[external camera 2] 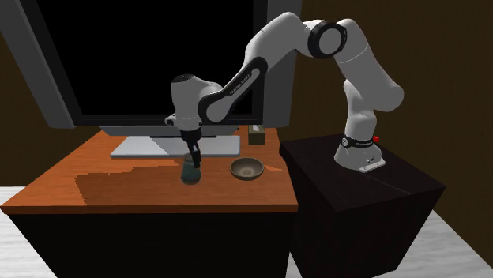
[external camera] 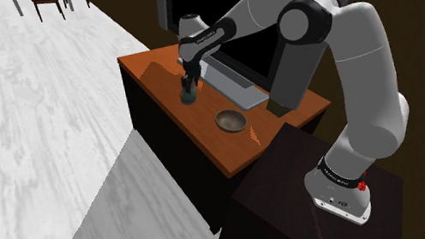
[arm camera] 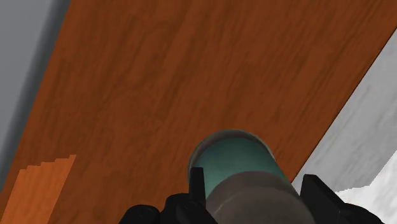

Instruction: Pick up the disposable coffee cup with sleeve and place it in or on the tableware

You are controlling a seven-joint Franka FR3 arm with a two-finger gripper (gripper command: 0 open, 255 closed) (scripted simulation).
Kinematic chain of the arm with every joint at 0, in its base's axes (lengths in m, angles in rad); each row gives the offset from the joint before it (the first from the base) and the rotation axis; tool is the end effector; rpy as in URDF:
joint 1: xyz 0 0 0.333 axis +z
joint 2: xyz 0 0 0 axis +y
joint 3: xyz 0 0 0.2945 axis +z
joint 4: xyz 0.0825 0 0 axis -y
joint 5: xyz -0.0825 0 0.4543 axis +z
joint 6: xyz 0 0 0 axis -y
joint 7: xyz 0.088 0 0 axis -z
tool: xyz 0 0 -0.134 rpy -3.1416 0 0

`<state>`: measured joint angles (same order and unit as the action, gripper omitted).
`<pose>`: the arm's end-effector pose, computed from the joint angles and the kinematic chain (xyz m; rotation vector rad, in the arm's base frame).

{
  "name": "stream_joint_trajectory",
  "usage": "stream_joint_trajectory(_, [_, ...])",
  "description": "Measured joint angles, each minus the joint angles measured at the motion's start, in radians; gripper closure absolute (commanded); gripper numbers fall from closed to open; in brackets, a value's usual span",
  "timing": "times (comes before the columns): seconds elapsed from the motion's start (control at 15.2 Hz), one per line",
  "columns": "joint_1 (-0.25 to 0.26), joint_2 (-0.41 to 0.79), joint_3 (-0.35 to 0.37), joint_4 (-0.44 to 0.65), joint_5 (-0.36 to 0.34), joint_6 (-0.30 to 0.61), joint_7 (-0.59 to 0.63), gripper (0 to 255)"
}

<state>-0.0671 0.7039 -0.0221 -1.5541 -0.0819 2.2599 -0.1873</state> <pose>0.7422 -0.0690 0.1461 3.0552 0.2379 -0.0136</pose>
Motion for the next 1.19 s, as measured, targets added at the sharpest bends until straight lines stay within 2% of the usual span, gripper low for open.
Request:
stream_joint_trajectory(0.07, [0.0, -0.008, 0.0, 0.002, 0.0, -0.009, 0.0, 255])
stream_joint_trajectory(0.2, [-0.001, -0.058, -0.001, -0.072, -0.001, 0.014, 0.0, 255])
stream_joint_trajectory(0.73, [-0.03, -0.32, -0.018, -0.512, -0.017, 0.194, -0.026, 255])
stream_joint_trajectory(1.19, [-0.061, -0.534, -0.044, -0.838, -0.04, 0.309, -0.06, 255])
